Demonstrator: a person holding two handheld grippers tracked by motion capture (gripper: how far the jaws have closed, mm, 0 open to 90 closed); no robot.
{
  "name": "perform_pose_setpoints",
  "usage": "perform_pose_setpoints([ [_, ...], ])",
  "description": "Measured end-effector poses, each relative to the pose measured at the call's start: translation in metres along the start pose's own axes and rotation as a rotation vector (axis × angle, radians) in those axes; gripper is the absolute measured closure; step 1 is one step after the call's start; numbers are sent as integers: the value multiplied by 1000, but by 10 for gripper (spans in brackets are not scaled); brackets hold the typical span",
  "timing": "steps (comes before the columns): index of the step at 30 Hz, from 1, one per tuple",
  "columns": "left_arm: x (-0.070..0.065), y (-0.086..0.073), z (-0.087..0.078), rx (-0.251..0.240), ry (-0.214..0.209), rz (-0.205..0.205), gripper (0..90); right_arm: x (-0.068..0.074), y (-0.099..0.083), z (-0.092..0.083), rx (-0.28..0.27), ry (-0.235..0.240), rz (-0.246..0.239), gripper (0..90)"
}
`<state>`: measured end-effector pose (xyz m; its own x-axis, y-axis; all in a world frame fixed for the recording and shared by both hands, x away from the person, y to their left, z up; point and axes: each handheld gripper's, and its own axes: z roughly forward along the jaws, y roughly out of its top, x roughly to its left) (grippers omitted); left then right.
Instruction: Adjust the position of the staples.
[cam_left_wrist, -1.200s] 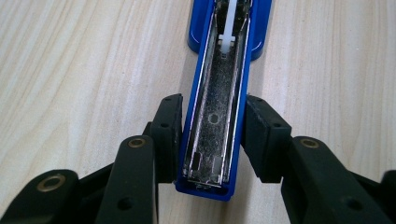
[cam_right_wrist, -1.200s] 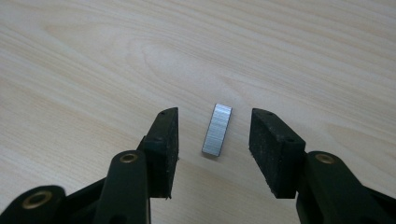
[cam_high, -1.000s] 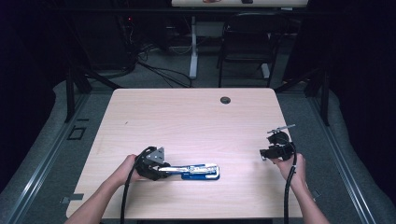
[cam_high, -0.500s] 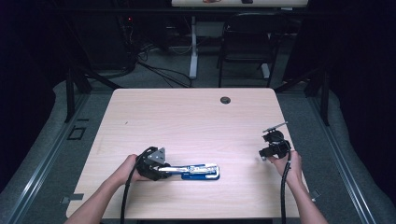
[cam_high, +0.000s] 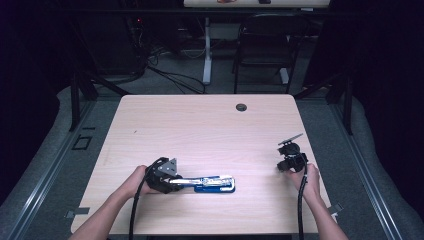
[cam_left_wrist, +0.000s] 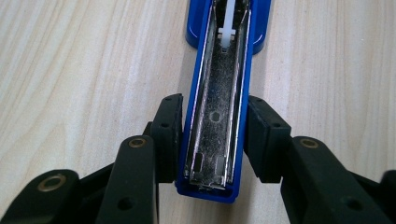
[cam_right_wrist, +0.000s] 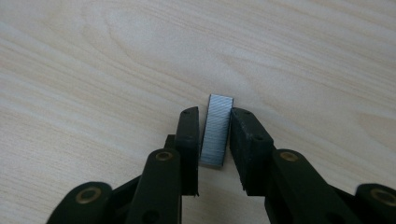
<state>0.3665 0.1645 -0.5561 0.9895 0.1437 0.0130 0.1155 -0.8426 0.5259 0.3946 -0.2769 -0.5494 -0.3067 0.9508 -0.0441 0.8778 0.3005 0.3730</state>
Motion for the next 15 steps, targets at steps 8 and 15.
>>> perform_pose_setpoints([
  [8,1,-1,0,-7,-6,1,605,-2,-1,-5,-15,-2,-13,779],
  [15,-1,0,1,-3,5,3,605,-2,-2,-13,-36,13,-21,779],
])
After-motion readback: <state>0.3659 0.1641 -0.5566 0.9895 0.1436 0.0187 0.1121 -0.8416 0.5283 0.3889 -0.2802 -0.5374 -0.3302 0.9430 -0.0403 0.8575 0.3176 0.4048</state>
